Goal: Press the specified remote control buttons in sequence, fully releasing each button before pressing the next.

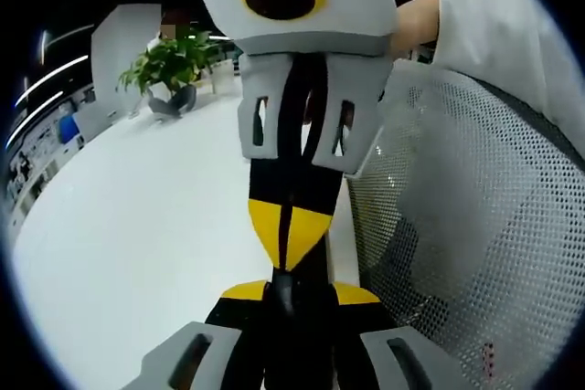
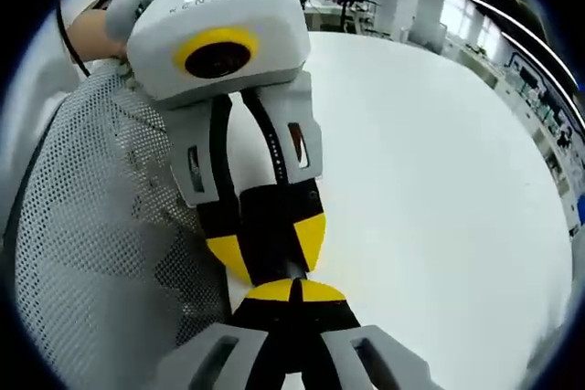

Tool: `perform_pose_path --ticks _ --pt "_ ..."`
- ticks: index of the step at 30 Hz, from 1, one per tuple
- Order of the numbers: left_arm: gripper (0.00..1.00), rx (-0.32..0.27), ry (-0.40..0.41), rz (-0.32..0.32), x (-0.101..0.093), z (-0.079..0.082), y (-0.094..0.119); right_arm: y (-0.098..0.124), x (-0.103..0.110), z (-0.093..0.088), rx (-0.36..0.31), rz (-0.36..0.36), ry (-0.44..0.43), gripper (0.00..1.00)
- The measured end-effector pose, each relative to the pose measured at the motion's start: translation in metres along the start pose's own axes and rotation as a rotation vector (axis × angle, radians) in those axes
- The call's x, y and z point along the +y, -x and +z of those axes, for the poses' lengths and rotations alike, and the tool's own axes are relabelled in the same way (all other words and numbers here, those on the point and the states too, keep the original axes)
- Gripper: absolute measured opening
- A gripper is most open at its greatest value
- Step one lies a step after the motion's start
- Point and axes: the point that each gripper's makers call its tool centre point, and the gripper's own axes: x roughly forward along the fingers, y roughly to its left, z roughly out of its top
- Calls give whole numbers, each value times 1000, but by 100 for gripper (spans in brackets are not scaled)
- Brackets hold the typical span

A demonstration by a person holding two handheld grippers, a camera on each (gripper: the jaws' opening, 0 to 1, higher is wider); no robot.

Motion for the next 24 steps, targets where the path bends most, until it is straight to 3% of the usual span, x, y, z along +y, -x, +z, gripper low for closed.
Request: perform_pose_path --ticks 7,14,19,21,22,24 --pt "23 2 3 5 1 0 0 -2 -6 1 18 0 -55 0" --pt "23 -1 5 6 1 -1 0 0 -6 1 -26 30 -120 0" --pt "23 -2 8 7 1 -1 0 5 13 11 -94 72 -54 0" --pt "23 -5 9 6 1 -1 0 3 16 11 -71 56 -4 0" --pt "23 -6 11 6 1 -1 0 1 15 4 -26 38 34 0" --pt "23 -9 12 6 1 -1 0 1 16 8 -49 30 24 0"
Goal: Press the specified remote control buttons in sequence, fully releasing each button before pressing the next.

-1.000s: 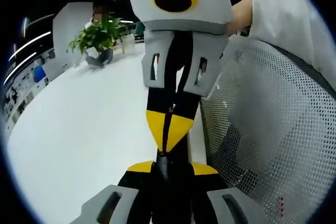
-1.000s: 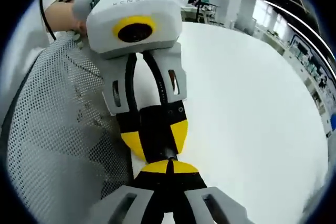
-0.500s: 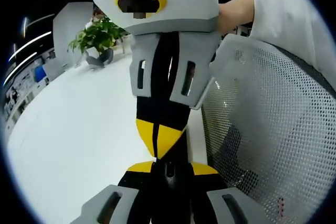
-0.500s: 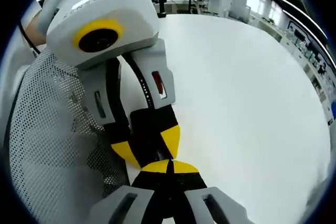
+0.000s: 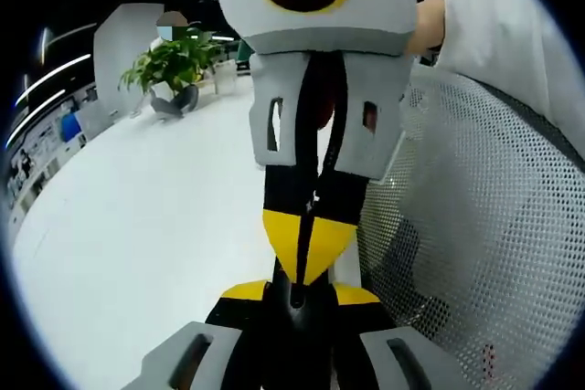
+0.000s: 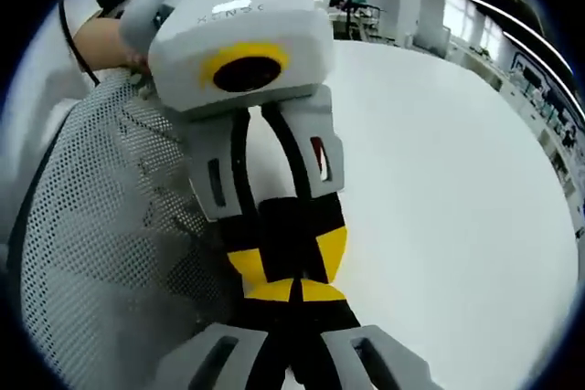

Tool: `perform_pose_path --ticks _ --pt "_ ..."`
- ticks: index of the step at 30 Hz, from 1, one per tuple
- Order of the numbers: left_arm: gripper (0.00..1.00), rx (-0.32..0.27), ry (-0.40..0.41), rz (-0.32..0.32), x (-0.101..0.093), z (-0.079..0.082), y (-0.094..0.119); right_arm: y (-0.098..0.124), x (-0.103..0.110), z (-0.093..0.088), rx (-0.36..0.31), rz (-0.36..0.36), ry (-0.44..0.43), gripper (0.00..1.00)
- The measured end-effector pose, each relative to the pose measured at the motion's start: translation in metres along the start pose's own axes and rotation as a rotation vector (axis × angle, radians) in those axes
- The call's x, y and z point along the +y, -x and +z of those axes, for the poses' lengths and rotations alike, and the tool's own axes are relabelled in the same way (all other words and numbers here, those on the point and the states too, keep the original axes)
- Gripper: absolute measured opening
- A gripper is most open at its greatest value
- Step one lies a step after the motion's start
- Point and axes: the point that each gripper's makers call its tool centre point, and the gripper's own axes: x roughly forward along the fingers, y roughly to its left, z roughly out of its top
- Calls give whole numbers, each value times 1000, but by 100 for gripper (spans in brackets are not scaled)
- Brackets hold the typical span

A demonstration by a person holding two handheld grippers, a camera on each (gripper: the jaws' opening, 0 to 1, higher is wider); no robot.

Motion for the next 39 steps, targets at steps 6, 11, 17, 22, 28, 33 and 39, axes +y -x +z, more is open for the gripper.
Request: perform_pose_path --ticks 6,11,17,22,28,33,39 --pt "23 -8 0 -7 -1 0 0 -4 -1 -1 46 -31 124 0" --pt "23 -8 -5 -10 -1 1 0 -5 -2 -1 54 -23 105 0" --pt "23 -8 -5 -9 -1 0 -1 -2 -1 -2 27 -9 82 0" --pt "23 -7 -4 -7 -1 1 -1 -6 2 5 6 -23 163 0" --pt "23 -8 -2 -7 -1 1 -1 -8 2 3 60 -50 239 0" --pt "23 -5 -5 -6 -1 1 -1 -9 -3 4 88 -58 217 0" --pt "23 -5 -3 -2 -1 1 0 -8 -1 5 63 -13 194 0"
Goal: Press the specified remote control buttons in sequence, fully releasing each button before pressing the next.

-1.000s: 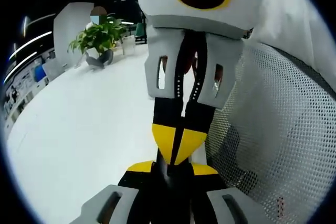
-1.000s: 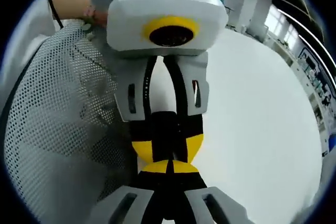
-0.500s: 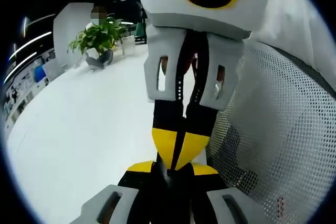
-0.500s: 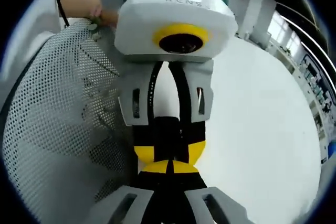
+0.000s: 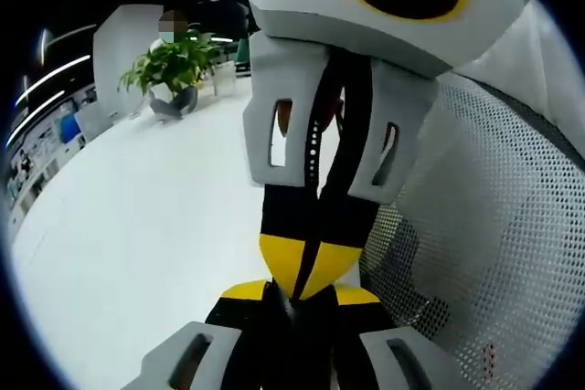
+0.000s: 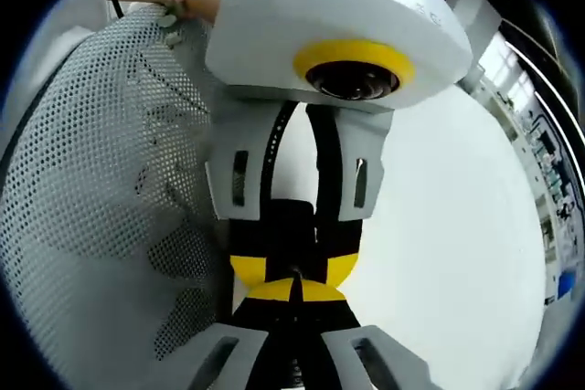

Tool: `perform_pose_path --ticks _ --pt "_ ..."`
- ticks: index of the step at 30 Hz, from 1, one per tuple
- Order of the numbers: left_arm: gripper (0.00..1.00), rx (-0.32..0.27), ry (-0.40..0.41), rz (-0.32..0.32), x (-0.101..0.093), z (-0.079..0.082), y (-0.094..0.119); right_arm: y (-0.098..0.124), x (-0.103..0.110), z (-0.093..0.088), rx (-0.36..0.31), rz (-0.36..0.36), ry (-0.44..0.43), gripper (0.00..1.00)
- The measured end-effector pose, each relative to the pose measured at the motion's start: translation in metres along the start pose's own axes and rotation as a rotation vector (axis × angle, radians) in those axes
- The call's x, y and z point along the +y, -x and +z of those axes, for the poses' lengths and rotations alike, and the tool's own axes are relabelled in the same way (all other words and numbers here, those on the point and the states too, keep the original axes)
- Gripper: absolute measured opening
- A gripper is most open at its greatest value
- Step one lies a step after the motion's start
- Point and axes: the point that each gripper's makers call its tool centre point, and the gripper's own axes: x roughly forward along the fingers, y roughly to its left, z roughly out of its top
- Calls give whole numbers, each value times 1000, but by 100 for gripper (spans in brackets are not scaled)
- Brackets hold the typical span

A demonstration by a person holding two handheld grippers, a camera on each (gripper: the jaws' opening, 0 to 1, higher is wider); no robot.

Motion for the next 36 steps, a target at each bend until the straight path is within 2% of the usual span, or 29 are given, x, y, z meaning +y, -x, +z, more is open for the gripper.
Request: perform_pose_path --ticks 4,6,8,9,15,17,23,24,27,29,32,35,36 --pt "23 1 -1 0 0 -1 0 3 0 1 -38 22 -20 0" --pt "23 1 -2 0 0 -1 0 1 6 10 -94 54 -57 0" --pt "23 2 -1 0 0 -1 0 -2 4 5 -47 34 -17 0" --pt "23 2 -1 1 0 -1 0 -1 4 8 -48 32 6 0" --pt "23 1 2 2 0 -1 0 -3 2 7 -21 15 -7 0" --pt "23 1 0 1 0 -1 0 -3 1 7 -28 28 -55 0" --pt "23 2 -2 2 1 -1 1 -3 1 7 -51 17 -59 0" --pt "23 3 -2 3 1 -1 1 -3 2 8 -77 36 -107 0" --pt "23 1 0 3 2 -1 1 -1 1 8 -132 65 -149 0" --pt "23 2 -1 3 2 -1 1 1 1 6 -150 69 -118 0" --pt "23 9 -3 1 2 0 0 3 2 0 -135 61 -86 0" --pt "23 13 -6 -1 2 0 0 9 -1 -9 -128 45 -98 0" --pt "23 14 -6 -1 2 0 0 12 -2 -11 -135 43 -113 3"
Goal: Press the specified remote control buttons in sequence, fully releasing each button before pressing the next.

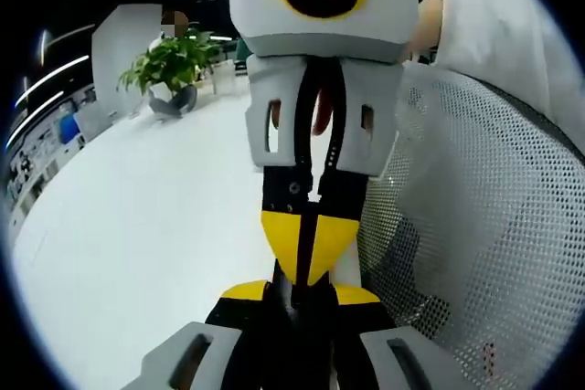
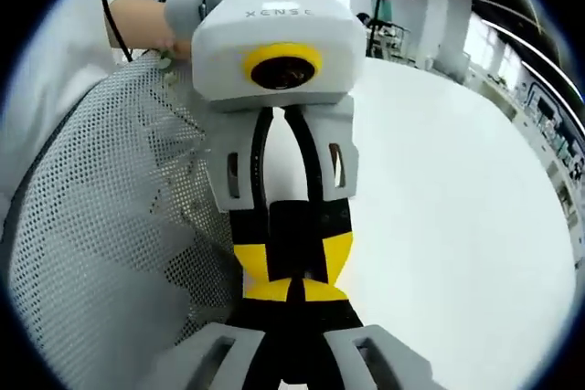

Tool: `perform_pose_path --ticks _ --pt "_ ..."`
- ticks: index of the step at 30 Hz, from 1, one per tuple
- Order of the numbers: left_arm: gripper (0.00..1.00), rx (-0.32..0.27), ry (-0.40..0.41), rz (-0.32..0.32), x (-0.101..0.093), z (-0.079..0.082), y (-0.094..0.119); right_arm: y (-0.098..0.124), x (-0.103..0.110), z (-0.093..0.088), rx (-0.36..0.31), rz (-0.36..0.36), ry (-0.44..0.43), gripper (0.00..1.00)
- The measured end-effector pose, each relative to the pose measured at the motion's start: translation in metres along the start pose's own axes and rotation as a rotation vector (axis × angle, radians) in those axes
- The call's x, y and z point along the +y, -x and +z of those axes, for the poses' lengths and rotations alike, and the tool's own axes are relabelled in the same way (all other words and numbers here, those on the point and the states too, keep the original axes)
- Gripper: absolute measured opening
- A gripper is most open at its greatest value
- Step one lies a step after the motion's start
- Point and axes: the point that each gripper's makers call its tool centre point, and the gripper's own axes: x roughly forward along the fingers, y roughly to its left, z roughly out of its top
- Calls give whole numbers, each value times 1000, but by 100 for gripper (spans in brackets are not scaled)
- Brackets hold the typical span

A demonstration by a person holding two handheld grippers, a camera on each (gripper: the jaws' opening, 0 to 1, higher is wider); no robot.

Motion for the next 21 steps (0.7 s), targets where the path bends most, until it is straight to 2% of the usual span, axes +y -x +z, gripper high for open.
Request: perform_pose_path --ticks 5,9,12,17,21 --pt "23 8 -3 -2 0 0 0 13 -6 -12 -25 -25 -31 16" --pt "23 20 -8 -4 0 -1 0 14 -9 -24 -16 -28 -44 26" --pt "23 33 -13 -6 0 -1 -1 13 -9 -27 -24 -22 -53 30" --pt "23 44 -26 -17 -2 0 0 9 -6 -29 -32 -9 -44 33" --pt "23 47 -38 -31 -6 1 1 4 -1 -29 -39 7 -24 31"
